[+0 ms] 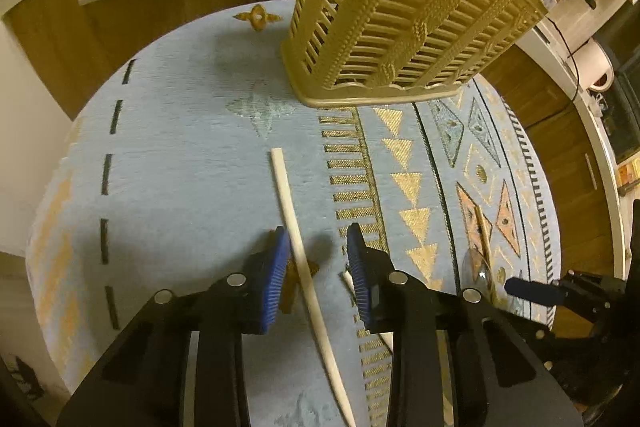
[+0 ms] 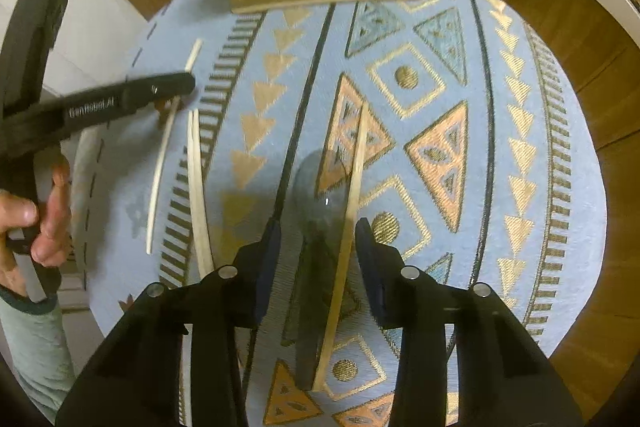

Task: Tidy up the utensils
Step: 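Lower the left tool to a chopstick while the right tool lowers to a clear spoon, then close the left tool on the chopstick while the right tool grasps the clear spoon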

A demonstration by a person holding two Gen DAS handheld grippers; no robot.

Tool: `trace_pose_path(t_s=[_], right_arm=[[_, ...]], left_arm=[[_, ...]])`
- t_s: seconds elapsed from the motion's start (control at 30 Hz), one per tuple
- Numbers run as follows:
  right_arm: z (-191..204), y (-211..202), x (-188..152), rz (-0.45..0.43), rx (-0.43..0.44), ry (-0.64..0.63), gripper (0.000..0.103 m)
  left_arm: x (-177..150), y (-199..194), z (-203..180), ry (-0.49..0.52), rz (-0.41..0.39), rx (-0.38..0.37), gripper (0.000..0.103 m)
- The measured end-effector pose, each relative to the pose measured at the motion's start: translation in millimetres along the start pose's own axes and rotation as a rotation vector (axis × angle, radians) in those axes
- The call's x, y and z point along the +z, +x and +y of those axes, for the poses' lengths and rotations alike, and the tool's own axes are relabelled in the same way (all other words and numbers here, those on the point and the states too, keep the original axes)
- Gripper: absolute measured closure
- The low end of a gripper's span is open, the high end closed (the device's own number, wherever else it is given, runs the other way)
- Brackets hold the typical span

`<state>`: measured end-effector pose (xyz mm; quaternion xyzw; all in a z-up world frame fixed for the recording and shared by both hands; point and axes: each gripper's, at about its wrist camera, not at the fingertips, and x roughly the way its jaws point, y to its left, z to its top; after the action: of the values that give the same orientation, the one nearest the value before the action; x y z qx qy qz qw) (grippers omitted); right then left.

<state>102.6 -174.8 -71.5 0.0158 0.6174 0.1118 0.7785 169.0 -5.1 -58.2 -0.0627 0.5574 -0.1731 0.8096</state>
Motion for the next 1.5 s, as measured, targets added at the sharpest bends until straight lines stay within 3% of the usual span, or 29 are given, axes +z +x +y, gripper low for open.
trace_pose_path(t_s=[0.2,0.7,0.9,1.03,1.1,1.2,1.5], right_arm=[[3,5,3,0.025,-0.024,-0.017,0.082],[15,16,6,0.065,-0.044,-0.048,0.083],[38,28,9,0.069,-0.127,-0.117,0.091],[46,29,8,0.058,-0.136,-0.143,0.093],[46,28,5,0.05,-0.132,-0.147,0.093],[45,26,2,0.036,-0.106,-0.14,0.093],[21,-23,-14,-0.113,0.056,-0.116,0.093]], left_arm=[[5,4,-3,0.007,0.003,0.003,0.075],[9,7,-5,0.032,0.016,0.015,0.075],[8,12,-18,0.091,0.03,0.098,0.076],[3,15,-32,0.162,0.017,0.237,0.092],[0,15,-35,0.176,0.004,0.264,0.098],[-3,13,-35,0.171,-0.019,0.245,0.099],[-24,-40,-19,0.135,-0.228,0.005,0.099]])
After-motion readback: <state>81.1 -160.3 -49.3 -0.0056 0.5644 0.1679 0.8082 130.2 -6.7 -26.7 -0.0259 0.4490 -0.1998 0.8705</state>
